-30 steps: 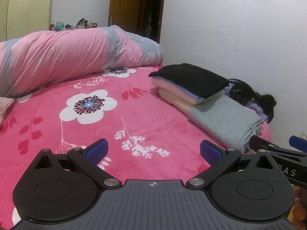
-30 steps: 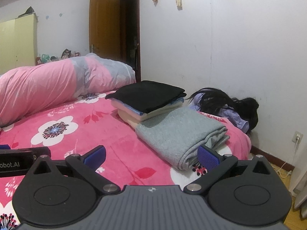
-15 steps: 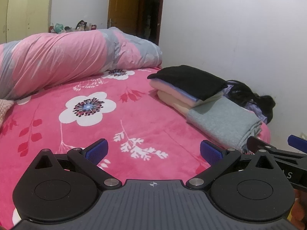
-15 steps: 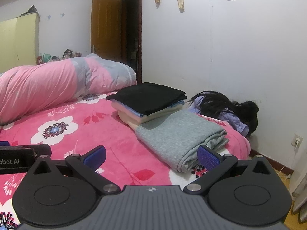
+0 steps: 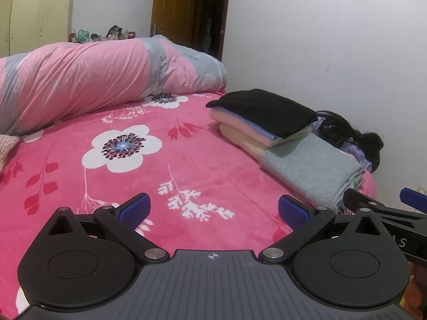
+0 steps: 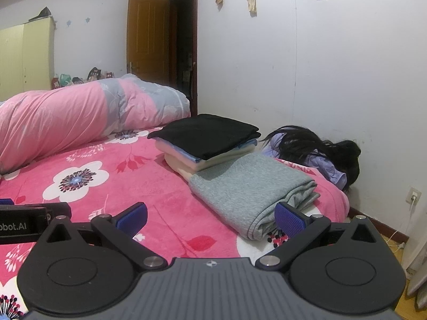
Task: Fold clothes
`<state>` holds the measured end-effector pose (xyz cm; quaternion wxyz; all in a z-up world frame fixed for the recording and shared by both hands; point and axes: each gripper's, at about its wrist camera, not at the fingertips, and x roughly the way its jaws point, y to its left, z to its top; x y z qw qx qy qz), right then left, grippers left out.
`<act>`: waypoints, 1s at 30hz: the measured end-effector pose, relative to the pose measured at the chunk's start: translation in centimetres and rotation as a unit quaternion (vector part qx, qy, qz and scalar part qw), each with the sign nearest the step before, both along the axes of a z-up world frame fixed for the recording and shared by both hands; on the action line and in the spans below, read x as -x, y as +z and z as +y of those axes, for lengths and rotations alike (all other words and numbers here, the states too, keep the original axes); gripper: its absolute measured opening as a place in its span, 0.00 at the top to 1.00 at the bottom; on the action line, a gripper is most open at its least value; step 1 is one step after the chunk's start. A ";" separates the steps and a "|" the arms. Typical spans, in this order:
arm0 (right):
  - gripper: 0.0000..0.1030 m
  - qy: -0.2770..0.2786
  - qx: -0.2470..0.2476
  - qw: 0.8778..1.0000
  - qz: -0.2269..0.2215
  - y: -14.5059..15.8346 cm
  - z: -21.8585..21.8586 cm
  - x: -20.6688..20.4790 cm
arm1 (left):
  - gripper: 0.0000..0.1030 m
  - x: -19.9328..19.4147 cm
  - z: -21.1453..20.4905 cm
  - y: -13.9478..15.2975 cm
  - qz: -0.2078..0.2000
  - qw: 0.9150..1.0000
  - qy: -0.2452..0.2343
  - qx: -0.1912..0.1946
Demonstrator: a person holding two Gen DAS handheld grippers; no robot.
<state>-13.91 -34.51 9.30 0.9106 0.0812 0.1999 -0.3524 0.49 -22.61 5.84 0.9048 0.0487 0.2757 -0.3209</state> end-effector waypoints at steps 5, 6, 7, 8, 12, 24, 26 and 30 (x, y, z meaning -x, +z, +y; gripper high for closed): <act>0.00 0.000 0.001 1.000 0.000 0.0 0.1 0.0 | 0.00 -0.1 0.1 0.0 -0.002 1.000 0.002 0.000; 0.00 0.000 0.001 1.000 0.000 0.0 0.1 0.0 | 0.00 0.0 0.1 0.0 -0.003 1.000 0.002 0.000; 0.00 0.000 0.001 1.000 0.000 0.0 0.1 0.0 | 0.00 0.0 0.1 0.0 -0.003 1.000 0.002 0.000; 0.00 0.001 0.001 1.000 0.000 0.0 0.1 -0.1 | 0.00 0.0 0.1 0.1 -0.004 1.000 0.002 0.000; 0.00 0.001 0.001 1.000 0.003 -0.1 0.2 -0.2 | 0.00 0.1 0.1 0.0 -0.004 1.000 0.001 0.000; 0.00 -0.004 0.003 1.000 0.014 -0.2 0.2 -0.6 | 0.00 -0.1 0.3 -0.1 -0.003 1.000 0.001 0.000; 0.00 -0.004 0.003 1.000 0.014 -0.2 0.2 -0.6 | 0.00 -0.2 0.2 -0.1 -0.002 1.000 0.001 0.000; 0.00 -0.004 0.004 1.000 0.016 -0.2 0.2 -0.8 | 0.00 -0.2 0.2 0.0 -0.001 1.000 0.003 0.000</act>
